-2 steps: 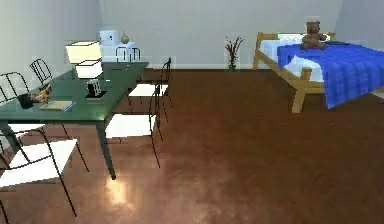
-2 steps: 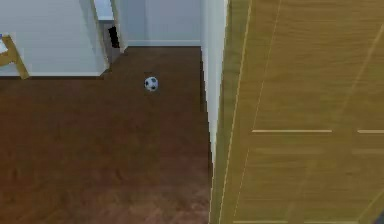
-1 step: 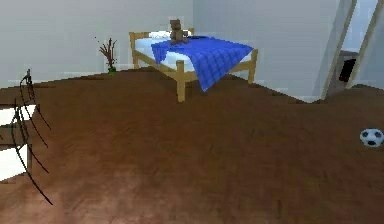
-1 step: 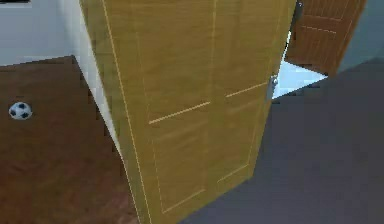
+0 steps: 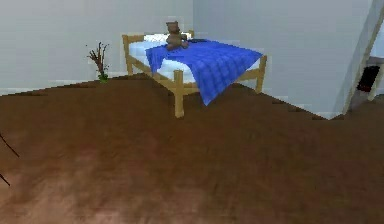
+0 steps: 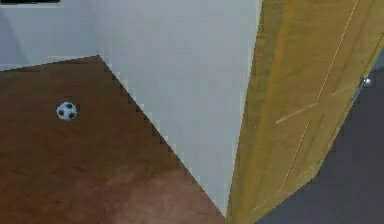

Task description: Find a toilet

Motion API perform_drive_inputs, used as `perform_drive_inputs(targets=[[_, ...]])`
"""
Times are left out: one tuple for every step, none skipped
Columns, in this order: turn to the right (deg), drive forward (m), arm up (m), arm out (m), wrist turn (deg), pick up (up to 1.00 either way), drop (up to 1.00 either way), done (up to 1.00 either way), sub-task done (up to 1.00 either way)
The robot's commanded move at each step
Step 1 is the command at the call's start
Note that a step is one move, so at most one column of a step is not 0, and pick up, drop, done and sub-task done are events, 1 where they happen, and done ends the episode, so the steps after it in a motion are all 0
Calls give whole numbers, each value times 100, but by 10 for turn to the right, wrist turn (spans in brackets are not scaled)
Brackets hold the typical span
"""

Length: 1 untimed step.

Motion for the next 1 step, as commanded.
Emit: perform_drive_inputs(targets=[[450,0,0,0,0,0,0,0,0]])
